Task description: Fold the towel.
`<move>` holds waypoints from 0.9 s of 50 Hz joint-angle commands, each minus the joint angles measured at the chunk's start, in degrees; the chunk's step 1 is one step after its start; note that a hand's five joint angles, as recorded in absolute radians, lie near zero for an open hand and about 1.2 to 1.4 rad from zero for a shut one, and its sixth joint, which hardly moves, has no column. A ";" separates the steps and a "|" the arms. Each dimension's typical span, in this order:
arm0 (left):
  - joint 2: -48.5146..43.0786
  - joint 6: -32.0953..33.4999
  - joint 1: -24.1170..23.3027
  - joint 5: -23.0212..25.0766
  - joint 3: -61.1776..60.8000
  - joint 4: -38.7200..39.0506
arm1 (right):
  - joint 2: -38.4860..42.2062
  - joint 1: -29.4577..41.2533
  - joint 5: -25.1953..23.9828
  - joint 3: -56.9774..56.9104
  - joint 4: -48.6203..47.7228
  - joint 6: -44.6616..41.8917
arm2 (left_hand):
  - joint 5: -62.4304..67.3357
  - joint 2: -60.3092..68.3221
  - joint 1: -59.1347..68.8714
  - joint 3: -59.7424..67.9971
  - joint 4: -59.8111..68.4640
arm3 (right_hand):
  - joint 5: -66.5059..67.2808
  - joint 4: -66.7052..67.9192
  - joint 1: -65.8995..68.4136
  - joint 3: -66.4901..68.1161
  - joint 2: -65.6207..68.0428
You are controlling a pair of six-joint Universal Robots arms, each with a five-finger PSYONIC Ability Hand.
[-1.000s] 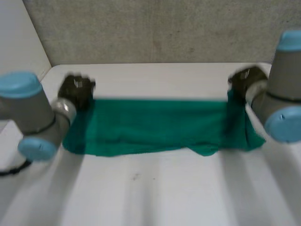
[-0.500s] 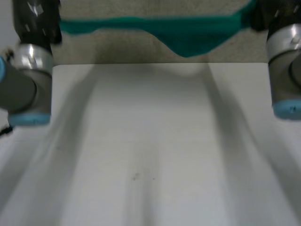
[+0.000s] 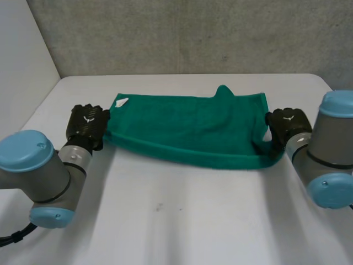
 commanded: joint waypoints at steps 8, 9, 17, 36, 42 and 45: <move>4.32 -0.38 -0.33 -0.08 -1.50 -1.22 | -13.50 -2.30 -4.00 7.70 0.62 -13.14 | 14.22 11.36 14.09 11.62 11.57 | -4.45 -4.36 -1.28 -4.21 -4.37; 4.41 -0.47 -0.33 -0.08 -1.50 -1.22 | -13.85 -2.38 -4.79 8.40 0.44 -15.08 | 14.22 11.36 14.09 11.62 11.57 | -4.28 -4.19 -1.12 -4.04 -4.20; 4.50 -0.47 -0.33 -0.08 -1.50 -1.49 | -14.12 -2.47 -8.14 13.67 0.97 -26.61 | 14.22 11.36 14.09 11.62 11.57 | -3.94 -3.86 -0.78 -3.70 -3.86; 6.70 -0.47 -3.75 0.10 10.00 -12.29 | -7.18 -4.67 -12.27 14.03 0.97 4.40 | 14.22 11.36 14.09 11.62 11.57 | -1.92 -1.84 1.24 -1.69 -1.84; 8.98 -2.13 -5.77 0.01 16.95 -18.88 | -6.91 -4.41 -13.76 14.03 0.79 11.43 | 14.22 11.36 14.09 11.62 11.57 | -3.94 -3.85 -0.77 -3.70 -3.86; 9.51 -4.33 -6.48 -0.08 20.46 -21.00 | -6.91 -3.71 -14.47 14.03 0.88 13.90 | 14.22 11.36 14.09 11.62 11.57 | -4.44 -4.36 -1.28 -4.21 -4.36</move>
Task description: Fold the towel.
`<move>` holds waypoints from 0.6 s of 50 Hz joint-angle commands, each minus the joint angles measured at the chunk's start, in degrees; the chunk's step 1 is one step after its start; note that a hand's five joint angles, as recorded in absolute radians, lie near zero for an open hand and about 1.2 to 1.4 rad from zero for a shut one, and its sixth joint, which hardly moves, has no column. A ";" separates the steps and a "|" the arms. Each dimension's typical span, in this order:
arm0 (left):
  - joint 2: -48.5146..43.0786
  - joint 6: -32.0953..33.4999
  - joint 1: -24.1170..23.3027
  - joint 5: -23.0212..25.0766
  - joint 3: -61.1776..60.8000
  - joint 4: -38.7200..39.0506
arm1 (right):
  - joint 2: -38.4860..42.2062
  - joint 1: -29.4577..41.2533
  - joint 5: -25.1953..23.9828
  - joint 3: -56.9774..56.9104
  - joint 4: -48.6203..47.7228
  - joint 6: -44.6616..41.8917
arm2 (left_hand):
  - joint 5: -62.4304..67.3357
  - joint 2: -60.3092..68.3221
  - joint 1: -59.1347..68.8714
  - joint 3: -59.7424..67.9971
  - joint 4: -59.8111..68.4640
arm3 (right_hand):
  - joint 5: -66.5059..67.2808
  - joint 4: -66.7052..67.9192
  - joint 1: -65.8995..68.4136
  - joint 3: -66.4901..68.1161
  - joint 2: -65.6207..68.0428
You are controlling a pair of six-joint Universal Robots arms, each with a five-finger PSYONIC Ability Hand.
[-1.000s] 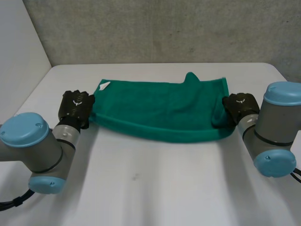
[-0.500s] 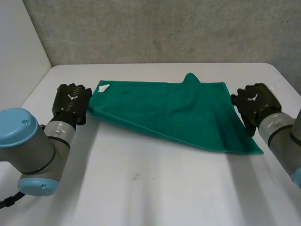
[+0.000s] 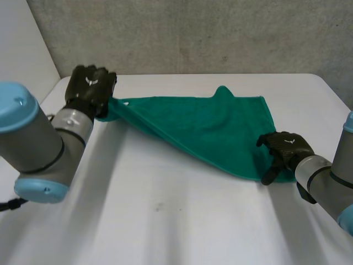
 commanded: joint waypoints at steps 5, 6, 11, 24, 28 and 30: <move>3.16 -5.27 -2.08 -0.14 11.50 -7.83 | 0.07 2.38 -2.77 -0.26 -0.10 9.85 | 14.22 11.34 14.09 11.62 11.57 | -0.16 -0.04 1.59 -0.39 -1.45; 3.77 -5.36 -2.08 -0.14 12.28 -8.10 | 0.25 2.38 -2.86 -0.26 -0.19 10.12 | 14.22 11.34 14.09 11.62 11.57 | 0.00 0.12 1.76 -0.22 -1.29; 4.21 -5.79 -2.26 -0.22 13.70 -8.36 | 3.49 2.64 -2.43 -1.22 -0.89 10.39 | 14.22 11.34 14.09 11.62 11.57 | 1.01 1.13 2.77 0.79 -0.28; 6.41 -11.15 -1.82 -0.40 13.26 -8.89 | 12.29 3.26 8.03 -8.43 -3.00 9.60 | 14.22 11.34 14.09 11.62 11.57 | 44.15 44.27 45.91 43.93 42.86; 6.32 -11.69 -0.33 -0.31 12.29 -9.42 | 10.55 3.08 9.70 -8.00 -6.23 9.25 | 14.22 11.34 14.09 11.62 11.57 | 59.83 59.95 61.58 59.61 58.54; 6.32 -11.69 1.25 -0.31 11.33 -9.77 | 9.49 3.00 9.70 -7.73 -6.78 8.98 | 14.22 11.34 14.09 11.62 11.57 | 59.83 59.95 61.58 59.61 58.54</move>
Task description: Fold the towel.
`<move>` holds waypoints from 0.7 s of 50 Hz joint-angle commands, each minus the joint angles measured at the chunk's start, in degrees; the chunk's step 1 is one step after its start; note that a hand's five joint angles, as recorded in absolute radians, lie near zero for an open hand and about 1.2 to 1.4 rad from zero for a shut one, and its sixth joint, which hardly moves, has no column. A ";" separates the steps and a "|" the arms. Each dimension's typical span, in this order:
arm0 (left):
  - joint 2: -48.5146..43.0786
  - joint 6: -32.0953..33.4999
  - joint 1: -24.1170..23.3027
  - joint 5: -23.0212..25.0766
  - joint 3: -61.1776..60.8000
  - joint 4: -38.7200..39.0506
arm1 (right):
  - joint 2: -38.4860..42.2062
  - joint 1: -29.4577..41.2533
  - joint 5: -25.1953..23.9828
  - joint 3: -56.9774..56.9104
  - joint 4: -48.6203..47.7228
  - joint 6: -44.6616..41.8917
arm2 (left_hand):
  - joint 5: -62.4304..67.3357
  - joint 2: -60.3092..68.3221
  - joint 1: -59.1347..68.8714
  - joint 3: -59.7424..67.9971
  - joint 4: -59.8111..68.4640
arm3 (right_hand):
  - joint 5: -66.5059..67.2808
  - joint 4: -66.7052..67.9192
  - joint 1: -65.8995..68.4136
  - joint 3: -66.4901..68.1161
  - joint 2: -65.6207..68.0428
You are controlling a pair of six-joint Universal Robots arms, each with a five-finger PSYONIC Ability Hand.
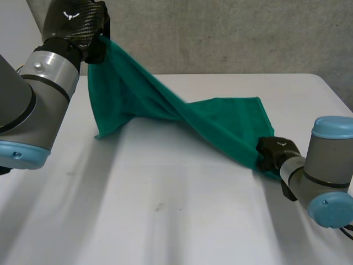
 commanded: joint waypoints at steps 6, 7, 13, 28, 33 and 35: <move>0.06 -1.65 6.09 0.26 -5.18 -1.29 | -16.34 -3.45 2.43 2.22 -3.98 -11.78 | 14.22 11.33 14.09 11.62 11.56 | 18.99 17.26 25.78 17.41 16.78; 0.06 -1.56 6.44 0.43 -6.14 -1.55 | -17.58 -3.55 2.42 2.13 -3.72 -13.56 | 14.22 11.33 14.09 11.62 11.56 | 18.99 17.26 25.78 17.41 16.78; -0.02 -0.95 6.88 0.79 -10.36 -4.53 | -25.32 -4.34 1.81 1.25 4.00 -29.28 | 14.22 11.33 14.09 11.62 11.56 | 18.99 17.26 25.78 17.41 16.78; -4.59 11.61 7.32 3.42 -21.27 -13.15 | -25.95 -3.73 2.16 -2.00 28.36 -52.07 | 14.22 11.33 14.09 11.62 11.56 | 18.99 17.26 25.78 17.41 16.78; -10.73 13.20 7.50 3.42 -19.43 -11.75 | -15.52 -3.55 2.33 -3.14 28.28 -54.00 | 14.22 11.33 14.09 11.62 11.56 | 18.99 17.26 25.78 17.41 16.78; -12.93 13.20 7.50 3.42 -17.50 -10.87 | -12.43 -3.46 2.34 -4.45 28.28 -54.27 | 14.22 11.33 14.09 11.62 11.56 | 18.99 17.26 25.78 17.41 16.78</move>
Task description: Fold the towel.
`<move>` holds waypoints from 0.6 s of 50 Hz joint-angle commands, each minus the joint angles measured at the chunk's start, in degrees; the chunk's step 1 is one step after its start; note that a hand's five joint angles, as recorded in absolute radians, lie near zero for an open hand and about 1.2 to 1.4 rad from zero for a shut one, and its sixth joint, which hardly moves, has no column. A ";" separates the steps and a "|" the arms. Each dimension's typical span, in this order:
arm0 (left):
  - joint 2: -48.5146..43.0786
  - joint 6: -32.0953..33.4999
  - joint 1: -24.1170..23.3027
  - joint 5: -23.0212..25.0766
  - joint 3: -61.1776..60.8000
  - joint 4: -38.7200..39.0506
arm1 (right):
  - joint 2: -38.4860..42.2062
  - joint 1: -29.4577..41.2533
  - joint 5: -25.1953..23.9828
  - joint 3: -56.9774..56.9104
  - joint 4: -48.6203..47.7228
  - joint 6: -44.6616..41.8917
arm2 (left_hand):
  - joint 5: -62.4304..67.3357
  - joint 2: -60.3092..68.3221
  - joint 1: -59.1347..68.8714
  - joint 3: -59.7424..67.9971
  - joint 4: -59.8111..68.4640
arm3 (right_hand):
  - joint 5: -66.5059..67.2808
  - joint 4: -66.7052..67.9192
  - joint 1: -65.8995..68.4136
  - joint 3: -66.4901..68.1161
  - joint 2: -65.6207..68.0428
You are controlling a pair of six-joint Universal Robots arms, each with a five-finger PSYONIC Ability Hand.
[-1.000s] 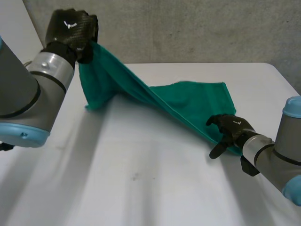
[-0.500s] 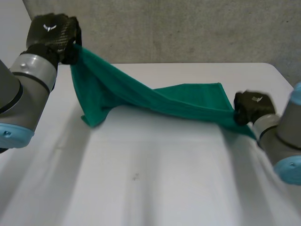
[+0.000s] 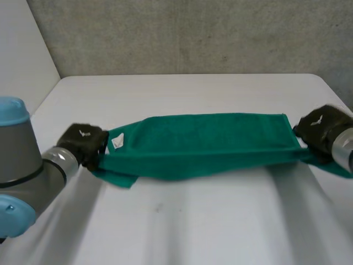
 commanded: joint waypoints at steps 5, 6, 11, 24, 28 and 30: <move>-13.54 2.61 0.05 -0.37 12.40 4.70 | 19.11 0.35 0.92 -13.05 -0.86 -1.10 | 14.22 11.32 14.09 11.62 11.56 | 13.57 11.70 23.57 12.40 12.51; -14.59 2.61 0.05 -0.46 16.68 5.32 | 19.65 0.44 1.18 -15.44 -1.30 -0.75 | 14.22 11.32 14.09 11.62 11.56 | 13.57 11.70 23.57 12.40 12.51; -14.78 2.70 0.05 -0.64 30.41 11.11 | 20.09 1.49 2.41 -31.87 -7.09 2.67 | 14.22 11.32 14.09 11.62 11.56 | 13.57 11.70 23.57 12.40 12.51; -5.11 1.82 0.22 -5.03 37.84 35.38 | 10.61 1.93 3.47 -41.41 -33.03 17.36 | 14.22 11.32 14.09 11.62 11.56 | 13.57 11.70 23.57 12.40 12.51; -4.76 1.03 1.10 -4.60 29.76 35.29 | 9.99 1.93 1.45 -32.45 -33.03 17.63 | 14.22 11.32 14.09 11.62 11.56 | 13.57 11.70 23.57 12.40 12.51; -4.76 0.68 1.45 -4.42 26.58 35.47 | 9.99 1.76 0.57 -28.93 -33.21 17.80 | 14.22 11.32 14.09 11.62 11.56 | 13.57 11.70 23.57 12.40 12.51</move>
